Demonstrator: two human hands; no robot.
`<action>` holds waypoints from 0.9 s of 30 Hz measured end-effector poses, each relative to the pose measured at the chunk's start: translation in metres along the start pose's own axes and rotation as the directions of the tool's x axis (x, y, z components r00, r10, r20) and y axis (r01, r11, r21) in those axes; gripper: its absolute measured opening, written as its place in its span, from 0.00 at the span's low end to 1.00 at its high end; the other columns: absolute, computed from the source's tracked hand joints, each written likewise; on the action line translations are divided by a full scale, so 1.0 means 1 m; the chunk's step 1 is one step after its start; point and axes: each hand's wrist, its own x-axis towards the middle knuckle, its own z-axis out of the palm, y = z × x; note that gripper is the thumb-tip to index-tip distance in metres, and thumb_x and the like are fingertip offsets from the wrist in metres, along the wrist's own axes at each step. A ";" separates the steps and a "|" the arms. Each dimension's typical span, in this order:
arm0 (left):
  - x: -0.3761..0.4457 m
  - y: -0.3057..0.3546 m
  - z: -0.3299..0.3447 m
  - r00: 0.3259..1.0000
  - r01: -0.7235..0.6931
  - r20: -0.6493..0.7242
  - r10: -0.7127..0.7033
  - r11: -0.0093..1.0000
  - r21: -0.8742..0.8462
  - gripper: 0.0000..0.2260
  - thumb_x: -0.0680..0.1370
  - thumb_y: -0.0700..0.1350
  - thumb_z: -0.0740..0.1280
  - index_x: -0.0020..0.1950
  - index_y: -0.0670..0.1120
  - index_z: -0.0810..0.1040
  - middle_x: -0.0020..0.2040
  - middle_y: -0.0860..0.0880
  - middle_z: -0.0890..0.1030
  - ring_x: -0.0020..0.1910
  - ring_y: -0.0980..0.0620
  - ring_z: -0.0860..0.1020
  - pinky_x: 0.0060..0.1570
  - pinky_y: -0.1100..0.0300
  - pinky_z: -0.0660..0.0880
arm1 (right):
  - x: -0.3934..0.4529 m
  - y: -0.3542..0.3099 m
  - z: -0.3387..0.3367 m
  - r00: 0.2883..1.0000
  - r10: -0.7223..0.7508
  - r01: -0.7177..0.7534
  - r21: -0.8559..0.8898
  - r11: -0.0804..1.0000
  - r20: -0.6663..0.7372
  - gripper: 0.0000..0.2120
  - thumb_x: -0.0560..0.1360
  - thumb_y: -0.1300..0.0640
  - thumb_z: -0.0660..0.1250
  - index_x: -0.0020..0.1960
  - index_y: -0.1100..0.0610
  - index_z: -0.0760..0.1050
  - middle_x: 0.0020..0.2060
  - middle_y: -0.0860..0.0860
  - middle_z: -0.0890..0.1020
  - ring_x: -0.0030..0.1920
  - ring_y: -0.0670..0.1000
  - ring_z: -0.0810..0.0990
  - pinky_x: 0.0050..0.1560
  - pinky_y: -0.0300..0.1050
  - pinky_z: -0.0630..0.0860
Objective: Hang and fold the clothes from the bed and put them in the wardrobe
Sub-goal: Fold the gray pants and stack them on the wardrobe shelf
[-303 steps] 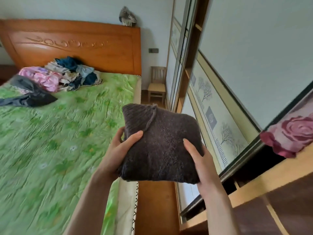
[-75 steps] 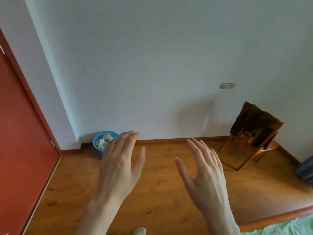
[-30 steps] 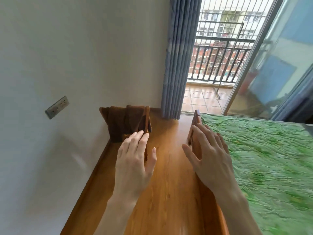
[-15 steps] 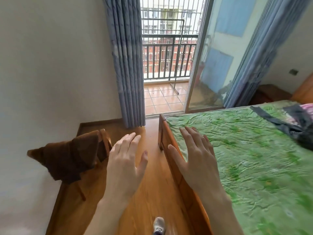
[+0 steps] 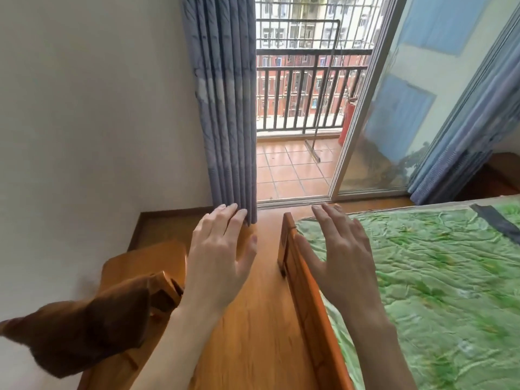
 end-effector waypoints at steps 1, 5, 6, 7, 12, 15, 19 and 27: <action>0.012 -0.006 0.007 1.000 0.008 0.002 -0.008 1.000 0.007 0.23 0.83 0.60 0.61 0.74 0.50 0.77 0.74 0.47 0.77 0.73 0.44 0.74 0.74 0.47 0.66 | 0.014 0.003 0.008 1.000 -0.004 0.004 -0.004 1.000 0.015 0.31 0.82 0.36 0.56 0.79 0.52 0.67 0.77 0.49 0.71 0.80 0.50 0.63 0.80 0.55 0.59; 0.063 -0.035 0.041 0.999 0.036 0.006 -0.036 0.999 0.000 0.24 0.83 0.60 0.60 0.74 0.50 0.76 0.74 0.47 0.77 0.74 0.45 0.74 0.74 0.46 0.66 | 0.073 0.012 0.045 0.999 -0.010 0.010 -0.015 1.000 0.038 0.31 0.82 0.36 0.57 0.79 0.52 0.67 0.78 0.49 0.69 0.80 0.50 0.62 0.81 0.55 0.57; 0.076 -0.043 0.053 0.999 0.040 0.011 -0.039 0.999 -0.007 0.24 0.83 0.60 0.61 0.74 0.49 0.76 0.74 0.47 0.77 0.74 0.45 0.73 0.75 0.46 0.67 | 0.089 0.014 0.056 0.999 -0.008 0.009 -0.021 1.000 0.040 0.31 0.82 0.36 0.57 0.79 0.52 0.67 0.77 0.49 0.70 0.80 0.50 0.62 0.81 0.55 0.57; 0.089 -0.051 0.065 0.999 0.041 0.015 -0.041 0.999 -0.012 0.24 0.83 0.59 0.61 0.74 0.49 0.76 0.74 0.47 0.77 0.74 0.44 0.73 0.75 0.45 0.67 | 0.104 0.016 0.067 0.999 -0.005 0.006 -0.027 1.000 0.038 0.31 0.82 0.36 0.58 0.79 0.52 0.68 0.77 0.49 0.70 0.80 0.50 0.62 0.81 0.54 0.57; 0.169 -0.094 0.135 1.000 0.025 0.019 -0.024 0.998 -0.054 0.22 0.83 0.57 0.63 0.74 0.48 0.77 0.73 0.47 0.78 0.74 0.45 0.74 0.74 0.45 0.67 | 0.191 0.025 0.126 0.999 0.012 -0.008 -0.067 0.998 0.051 0.29 0.83 0.38 0.61 0.79 0.52 0.67 0.78 0.49 0.69 0.80 0.49 0.62 0.82 0.53 0.56; 0.226 -0.120 0.169 0.999 0.015 0.035 -0.011 0.995 -0.094 0.22 0.84 0.57 0.61 0.74 0.47 0.77 0.73 0.46 0.78 0.73 0.45 0.74 0.74 0.45 0.68 | 0.250 0.029 0.158 0.998 0.035 -0.028 -0.113 0.993 0.061 0.30 0.83 0.37 0.60 0.80 0.52 0.66 0.78 0.49 0.69 0.80 0.49 0.62 0.82 0.53 0.56; 0.302 -0.147 0.204 0.998 -0.013 0.061 0.022 0.988 -0.154 0.24 0.84 0.59 0.57 0.74 0.47 0.77 0.72 0.46 0.79 0.72 0.44 0.75 0.73 0.44 0.70 | 0.324 0.030 0.186 0.994 0.105 -0.099 -0.148 0.984 0.036 0.33 0.82 0.34 0.55 0.80 0.51 0.65 0.78 0.49 0.68 0.80 0.49 0.62 0.82 0.50 0.54; 0.425 -0.159 0.275 0.974 -0.145 0.134 0.181 0.960 -0.240 0.23 0.85 0.59 0.57 0.75 0.48 0.75 0.74 0.47 0.76 0.75 0.45 0.72 0.75 0.39 0.69 | 0.428 0.054 0.216 0.977 0.204 -0.212 -0.200 0.957 -0.060 0.33 0.82 0.33 0.54 0.79 0.52 0.67 0.77 0.50 0.70 0.79 0.51 0.64 0.80 0.51 0.54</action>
